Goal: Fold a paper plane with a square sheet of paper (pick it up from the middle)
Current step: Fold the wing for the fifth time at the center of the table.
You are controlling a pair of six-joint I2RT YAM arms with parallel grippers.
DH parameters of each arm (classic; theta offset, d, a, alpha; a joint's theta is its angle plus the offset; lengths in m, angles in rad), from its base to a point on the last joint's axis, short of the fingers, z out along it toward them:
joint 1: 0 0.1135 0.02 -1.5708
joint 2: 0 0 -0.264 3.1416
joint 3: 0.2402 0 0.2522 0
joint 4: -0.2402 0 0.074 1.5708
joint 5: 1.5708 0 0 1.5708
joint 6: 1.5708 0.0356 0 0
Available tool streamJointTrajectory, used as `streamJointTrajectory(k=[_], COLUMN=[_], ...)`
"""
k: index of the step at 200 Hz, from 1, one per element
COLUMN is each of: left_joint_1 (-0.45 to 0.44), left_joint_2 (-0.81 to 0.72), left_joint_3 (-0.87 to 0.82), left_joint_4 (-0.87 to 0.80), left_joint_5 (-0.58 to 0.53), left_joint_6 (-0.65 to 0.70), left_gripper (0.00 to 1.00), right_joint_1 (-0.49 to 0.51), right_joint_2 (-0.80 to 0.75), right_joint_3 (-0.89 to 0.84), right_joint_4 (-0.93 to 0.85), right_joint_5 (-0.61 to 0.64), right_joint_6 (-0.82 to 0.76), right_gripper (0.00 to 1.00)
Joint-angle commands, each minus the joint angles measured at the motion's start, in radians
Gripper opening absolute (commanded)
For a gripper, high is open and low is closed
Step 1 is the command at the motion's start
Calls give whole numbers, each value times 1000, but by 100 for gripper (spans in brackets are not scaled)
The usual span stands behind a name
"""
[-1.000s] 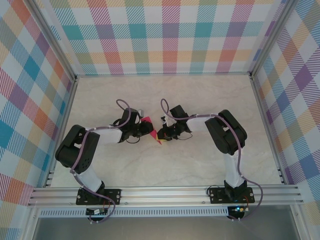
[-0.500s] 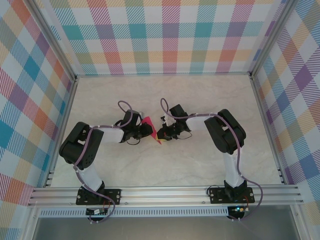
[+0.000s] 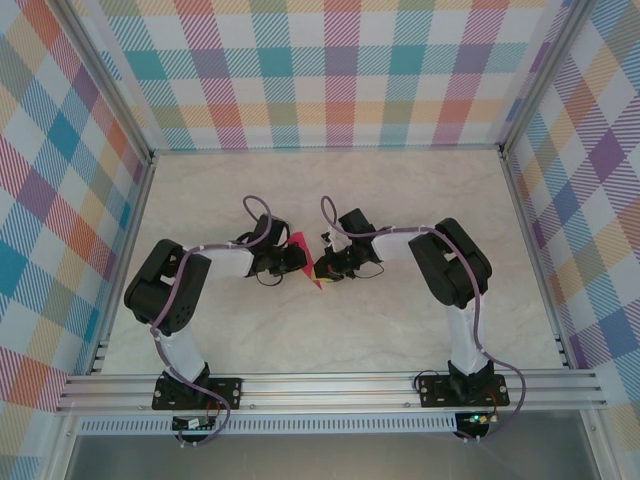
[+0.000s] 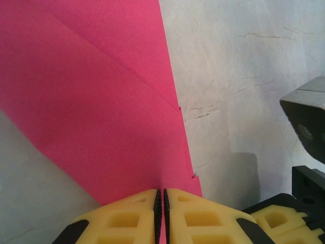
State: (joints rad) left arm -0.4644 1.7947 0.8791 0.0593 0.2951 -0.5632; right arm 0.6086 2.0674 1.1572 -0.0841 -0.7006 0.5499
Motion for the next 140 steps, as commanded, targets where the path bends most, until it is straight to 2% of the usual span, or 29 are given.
streamJointTrajectory(k=[1,28,73,108,140], left_joint_1=[-8,-12,-17,-19,-19], left_joint_2=[51,60,72,74,82], left_joint_3=[21,39,58,63,74], left_joint_4=[-113,-138,-162,-166,-177], left_joint_5=[-87,-102,-111,-112,-113], left_joint_6=[26,21,20,17,16], left_gripper=[14,13,13,13,13], right_joint_1=[2,2,2,2,2], right_joint_2=[-30,-34,-64,-41,-42], right_joint_3=[14,-2,-39,-38,-33], right_joint_4=[-73,-78,-76,-86,-100], right_joint_5=[-1,-18,-25,-22,-12], right_joint_6=[-14,-19,-31,-41,-31], right_gripper=[7,12,13,1,1])
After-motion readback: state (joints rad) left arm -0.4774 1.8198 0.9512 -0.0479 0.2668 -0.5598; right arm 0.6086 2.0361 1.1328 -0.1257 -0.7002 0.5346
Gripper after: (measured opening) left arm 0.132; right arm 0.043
